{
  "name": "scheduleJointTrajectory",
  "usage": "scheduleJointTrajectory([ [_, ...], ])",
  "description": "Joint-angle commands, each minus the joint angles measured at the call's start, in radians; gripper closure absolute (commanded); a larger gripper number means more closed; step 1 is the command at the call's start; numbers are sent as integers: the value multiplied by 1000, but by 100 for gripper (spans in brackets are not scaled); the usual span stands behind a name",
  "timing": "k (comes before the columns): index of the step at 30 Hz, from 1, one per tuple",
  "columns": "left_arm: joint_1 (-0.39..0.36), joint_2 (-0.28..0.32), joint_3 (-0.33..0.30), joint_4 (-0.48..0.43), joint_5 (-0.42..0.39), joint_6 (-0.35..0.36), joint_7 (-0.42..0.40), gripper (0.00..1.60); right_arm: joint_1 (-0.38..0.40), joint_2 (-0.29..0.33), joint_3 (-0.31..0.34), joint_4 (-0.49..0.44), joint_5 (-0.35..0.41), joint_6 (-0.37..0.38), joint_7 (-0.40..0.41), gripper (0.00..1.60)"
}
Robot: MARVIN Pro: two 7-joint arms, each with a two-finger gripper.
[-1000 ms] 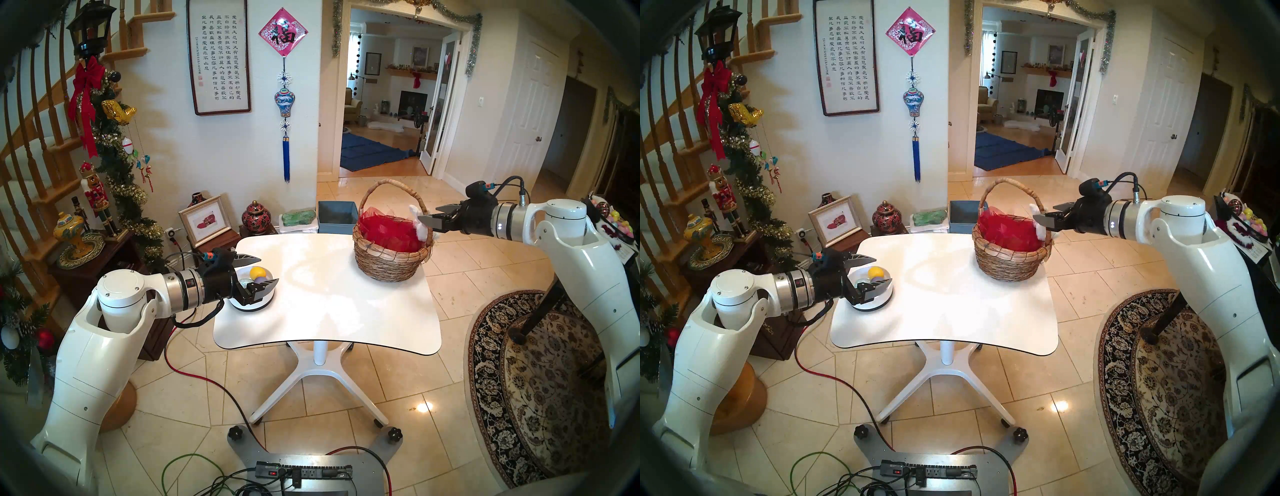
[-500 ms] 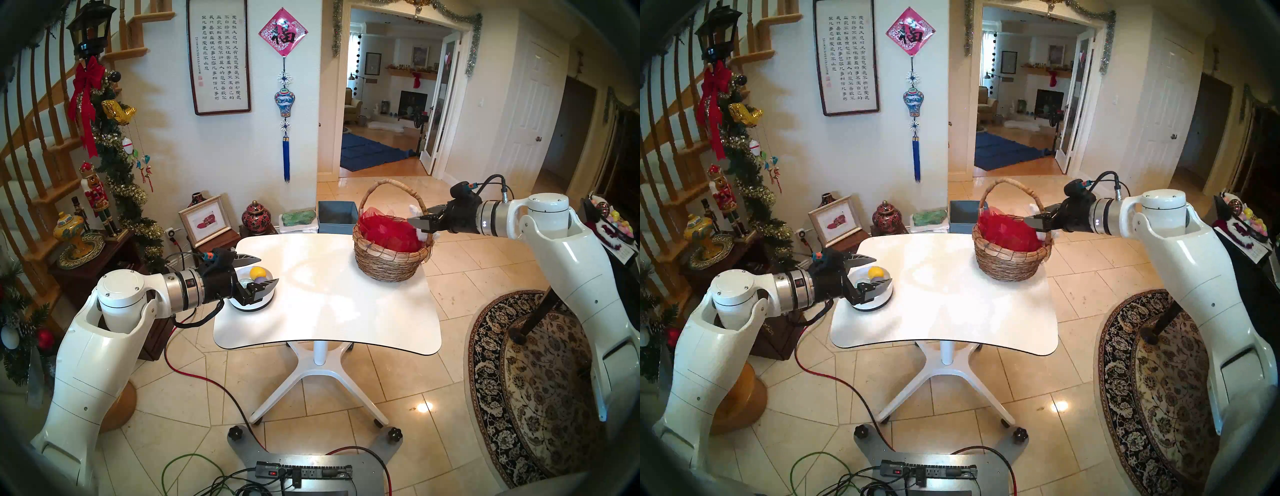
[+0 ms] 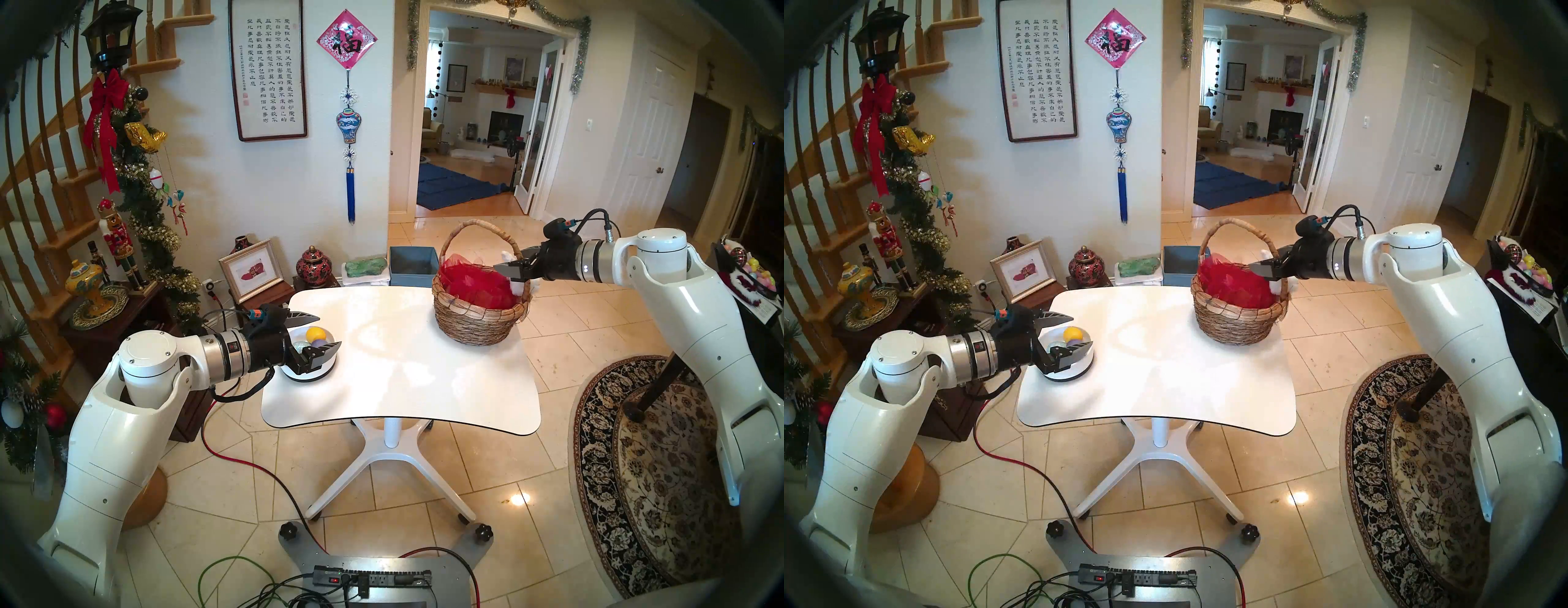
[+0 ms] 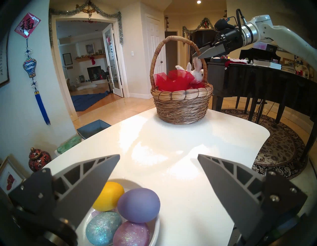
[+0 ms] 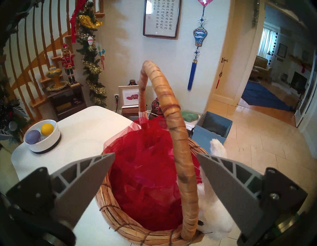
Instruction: Put easter egg into basket
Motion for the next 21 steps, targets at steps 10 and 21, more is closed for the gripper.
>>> scheduleJointTrajectory([
  [10,-7,1,-1,-4,0,0,0,0,41,8,26,-15,-7,-8,14,0],
  [21,-7,1,-1,-4,0,0,0,0,52,-15,13,-4,-34,-10,-6,0],
])
